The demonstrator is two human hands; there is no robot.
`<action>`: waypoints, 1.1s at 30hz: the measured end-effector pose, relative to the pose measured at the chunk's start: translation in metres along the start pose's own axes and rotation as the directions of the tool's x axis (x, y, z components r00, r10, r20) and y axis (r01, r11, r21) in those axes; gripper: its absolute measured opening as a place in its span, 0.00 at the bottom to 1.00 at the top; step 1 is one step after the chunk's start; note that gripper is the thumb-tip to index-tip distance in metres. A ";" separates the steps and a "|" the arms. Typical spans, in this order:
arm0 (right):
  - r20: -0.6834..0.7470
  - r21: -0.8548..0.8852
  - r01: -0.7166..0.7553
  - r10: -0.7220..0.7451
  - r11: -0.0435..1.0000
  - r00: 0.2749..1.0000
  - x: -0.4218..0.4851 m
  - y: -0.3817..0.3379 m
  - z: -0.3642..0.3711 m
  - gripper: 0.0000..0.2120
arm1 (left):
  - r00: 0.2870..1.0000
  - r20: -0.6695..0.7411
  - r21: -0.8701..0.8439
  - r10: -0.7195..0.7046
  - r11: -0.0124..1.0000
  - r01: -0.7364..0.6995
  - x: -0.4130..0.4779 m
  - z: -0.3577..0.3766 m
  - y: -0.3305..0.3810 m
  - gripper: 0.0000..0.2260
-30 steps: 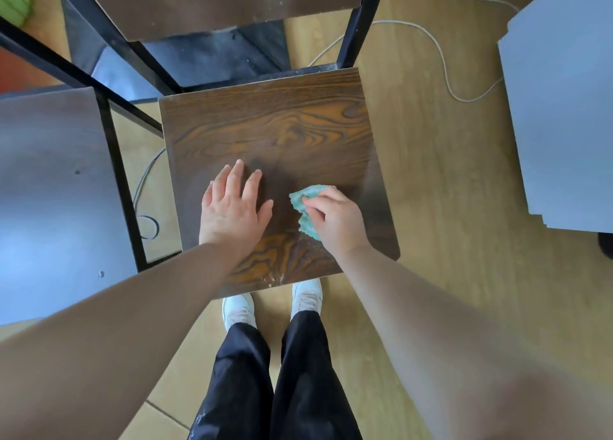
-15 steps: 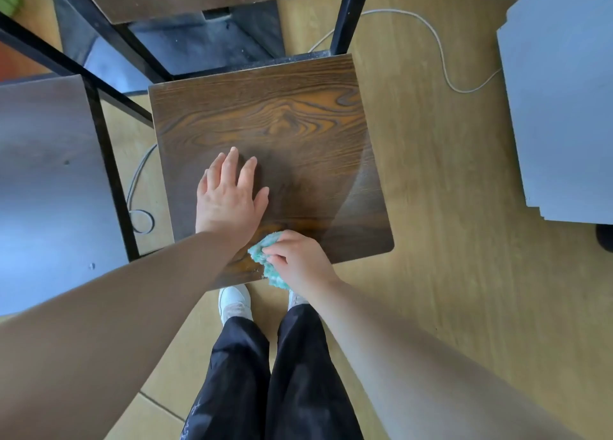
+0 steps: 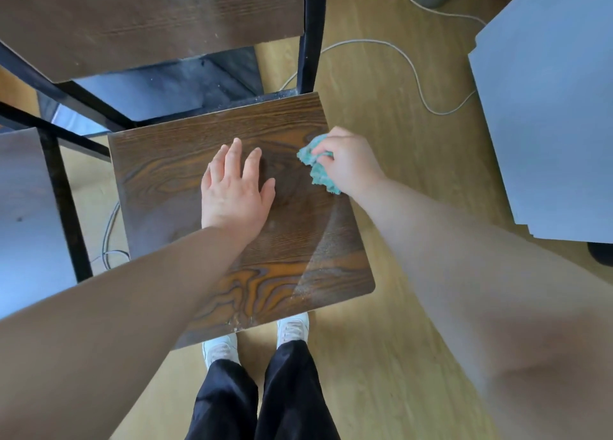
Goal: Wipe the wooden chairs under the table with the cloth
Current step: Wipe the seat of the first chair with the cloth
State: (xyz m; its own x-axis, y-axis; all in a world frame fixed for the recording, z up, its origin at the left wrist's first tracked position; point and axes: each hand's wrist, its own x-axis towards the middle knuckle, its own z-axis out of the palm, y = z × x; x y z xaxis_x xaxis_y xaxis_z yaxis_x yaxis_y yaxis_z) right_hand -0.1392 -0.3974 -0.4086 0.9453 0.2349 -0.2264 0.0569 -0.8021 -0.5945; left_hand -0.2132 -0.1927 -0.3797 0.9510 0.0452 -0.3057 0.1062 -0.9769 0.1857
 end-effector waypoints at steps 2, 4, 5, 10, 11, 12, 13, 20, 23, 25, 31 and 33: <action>0.013 0.005 -0.005 0.005 1.000 1.000 -0.004 0.004 0.005 0.08 | 1.000 0.010 0.019 0.003 1.000 -0.003 0.003 -0.001 0.001 0.25; 0.010 0.023 -0.009 0.009 1.000 1.000 -0.011 0.006 0.006 0.08 | 1.000 0.018 0.018 -0.002 1.000 0.001 0.003 -0.003 0.001 0.25; 0.006 0.031 -0.011 0.011 0.999 1.000 -0.015 0.006 0.006 0.08 | 1.000 0.022 0.012 -0.007 1.000 0.006 0.003 -0.004 0.000 0.25; -0.021 0.022 -0.005 0.005 1.000 1.000 -0.051 0.010 0.008 0.08 | 0.999 0.049 -0.018 -0.014 1.000 0.015 -0.008 0.000 -0.008 0.25; -0.031 0.024 -0.005 0.006 1.000 1.000 -0.061 0.011 0.008 0.08 | 0.998 0.054 -0.017 -0.016 1.000 0.017 -0.012 0.002 -0.010 0.25; -0.042 0.021 -0.005 0.006 1.000 0.999 -0.071 0.011 0.008 0.08 | 0.998 0.059 -0.014 -0.021 1.000 0.022 -0.016 0.003 -0.012 0.25; -0.054 0.015 -0.008 0.008 1.000 0.999 -0.081 0.011 0.009 0.08 | 0.998 0.065 -0.011 -0.027 1.000 0.028 -0.019 0.004 -0.014 0.25; -0.110 -0.010 -0.147 0.145 0.989 0.983 -0.153 0.010 0.027 0.09 | 0.997 0.072 -0.016 -0.014 1.000 0.015 -0.038 0.004 -0.028 0.25; -0.144 -0.017 -0.247 0.242 0.969 0.960 -0.169 0.004 0.036 0.14 | 0.998 0.054 -0.022 -0.014 1.000 0.016 -0.046 0.003 -0.039 0.25; -0.184 -0.009 -0.307 0.300 0.952 0.936 -0.171 -0.004 0.041 0.15 | 0.999 0.049 -0.026 -0.025 0.999 0.026 -0.052 0.002 -0.050 0.25; -0.242 0.028 -0.342 0.339 0.939 0.909 -0.177 -0.032 0.061 0.14 | 0.997 0.039 -0.054 -0.073 0.996 0.075 -0.074 -0.001 -0.086 0.24; -0.216 -0.003 -0.336 0.328 0.942 0.920 -0.181 -0.045 0.070 0.14 | 0.996 0.036 -0.058 -0.085 0.994 0.087 -0.081 -0.002 -0.097 0.24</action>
State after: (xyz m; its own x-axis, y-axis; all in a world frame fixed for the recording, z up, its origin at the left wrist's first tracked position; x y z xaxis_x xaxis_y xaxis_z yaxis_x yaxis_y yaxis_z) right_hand -0.3356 -0.3653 -0.3949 0.9575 -0.1652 -0.2364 -0.2631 -0.8362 -0.4812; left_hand -0.3001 -0.1014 -0.3712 0.9274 0.1210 -0.3539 0.2056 -0.9554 0.2120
